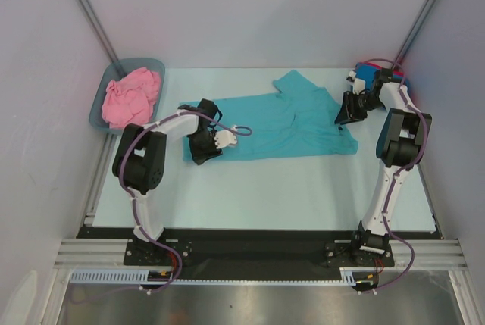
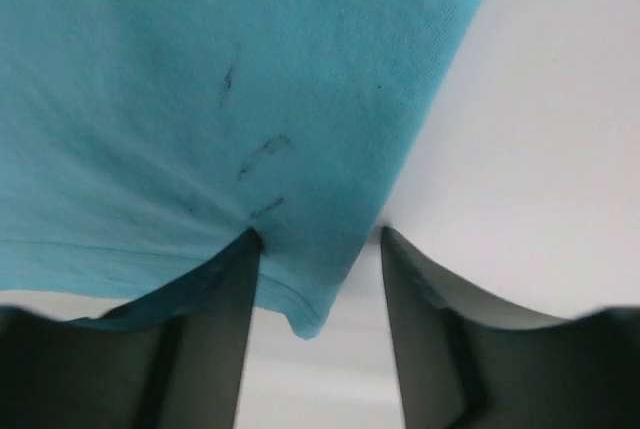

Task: Fold and stack the t-shirts
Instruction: Fold the tshirt

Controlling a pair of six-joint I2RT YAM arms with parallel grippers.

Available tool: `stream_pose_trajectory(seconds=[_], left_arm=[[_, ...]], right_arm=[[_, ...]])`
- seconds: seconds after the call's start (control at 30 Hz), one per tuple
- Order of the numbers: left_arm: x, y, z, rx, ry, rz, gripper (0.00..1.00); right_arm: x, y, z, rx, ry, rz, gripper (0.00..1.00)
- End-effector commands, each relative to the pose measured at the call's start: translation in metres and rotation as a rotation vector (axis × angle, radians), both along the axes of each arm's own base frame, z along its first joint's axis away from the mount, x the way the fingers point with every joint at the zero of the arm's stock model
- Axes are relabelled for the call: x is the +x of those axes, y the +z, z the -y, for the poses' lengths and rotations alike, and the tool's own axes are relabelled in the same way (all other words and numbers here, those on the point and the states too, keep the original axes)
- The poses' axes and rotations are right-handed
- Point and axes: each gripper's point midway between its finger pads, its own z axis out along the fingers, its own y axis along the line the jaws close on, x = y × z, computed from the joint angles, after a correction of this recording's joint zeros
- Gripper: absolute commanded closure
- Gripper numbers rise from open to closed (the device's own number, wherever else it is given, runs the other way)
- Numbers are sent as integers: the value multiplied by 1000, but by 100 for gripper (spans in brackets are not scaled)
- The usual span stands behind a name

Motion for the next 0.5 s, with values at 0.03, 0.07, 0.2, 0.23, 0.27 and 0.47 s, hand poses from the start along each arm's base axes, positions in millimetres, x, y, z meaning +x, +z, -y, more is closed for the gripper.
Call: stream_pose_trajectory(seconds=[0.03,0.07,0.2,0.23,0.27,0.47], left_arm=[[1,1,-6,29,-27,27,59],[2,2,-6,29,-27,28,66],[3,5,-7,38,-31,35,99],[3,6,-8,39,-32,37,100],[3,6,-8,43,-33,37,100],[5,13,-8,41,-45,45,58]], right_arm=[[4,7,-2,31,-4,4,60],[4,7,-2,30,-2,4,61],[4,6,-3,33,-1,2,60],[4,5,-3,33,-1,-1,60],[3,5,-3,35,0,-2,60],[1,4,-6,25,10,-5,60]])
